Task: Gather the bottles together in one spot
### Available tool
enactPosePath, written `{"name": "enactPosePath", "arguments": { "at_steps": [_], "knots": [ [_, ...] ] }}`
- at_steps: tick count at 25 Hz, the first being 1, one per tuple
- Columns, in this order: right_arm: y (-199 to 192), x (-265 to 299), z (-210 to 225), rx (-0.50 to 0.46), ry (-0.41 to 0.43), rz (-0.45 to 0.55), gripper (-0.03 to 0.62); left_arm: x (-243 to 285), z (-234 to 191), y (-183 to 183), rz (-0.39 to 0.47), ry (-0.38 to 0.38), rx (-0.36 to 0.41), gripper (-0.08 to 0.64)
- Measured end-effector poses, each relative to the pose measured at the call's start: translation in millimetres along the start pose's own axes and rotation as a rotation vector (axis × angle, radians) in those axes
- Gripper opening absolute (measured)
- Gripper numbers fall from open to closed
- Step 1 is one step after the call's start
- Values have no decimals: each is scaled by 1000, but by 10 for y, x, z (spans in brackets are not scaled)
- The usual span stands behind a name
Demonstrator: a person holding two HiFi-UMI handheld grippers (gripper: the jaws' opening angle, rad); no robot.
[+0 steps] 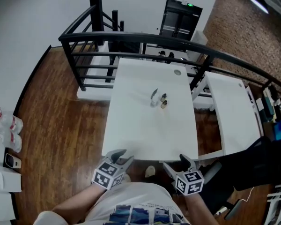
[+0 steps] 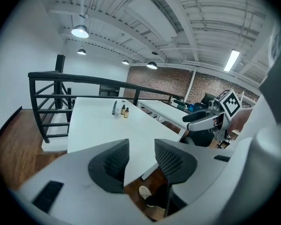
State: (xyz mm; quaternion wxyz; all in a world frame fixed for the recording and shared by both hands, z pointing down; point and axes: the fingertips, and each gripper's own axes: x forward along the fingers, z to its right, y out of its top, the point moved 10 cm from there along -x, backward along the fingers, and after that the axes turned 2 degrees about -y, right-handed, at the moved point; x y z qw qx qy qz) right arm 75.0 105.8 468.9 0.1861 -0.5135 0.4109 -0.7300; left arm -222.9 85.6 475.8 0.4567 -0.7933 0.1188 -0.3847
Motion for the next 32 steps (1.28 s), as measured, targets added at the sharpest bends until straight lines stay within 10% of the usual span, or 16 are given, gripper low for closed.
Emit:
{"name": "enactPosePath", "arguments": {
  "at_steps": [32],
  "knots": [
    [-277, -149, -131, 1, -17, -41, 390, -261, 104, -319, -14, 57, -26, 149]
  ]
}}
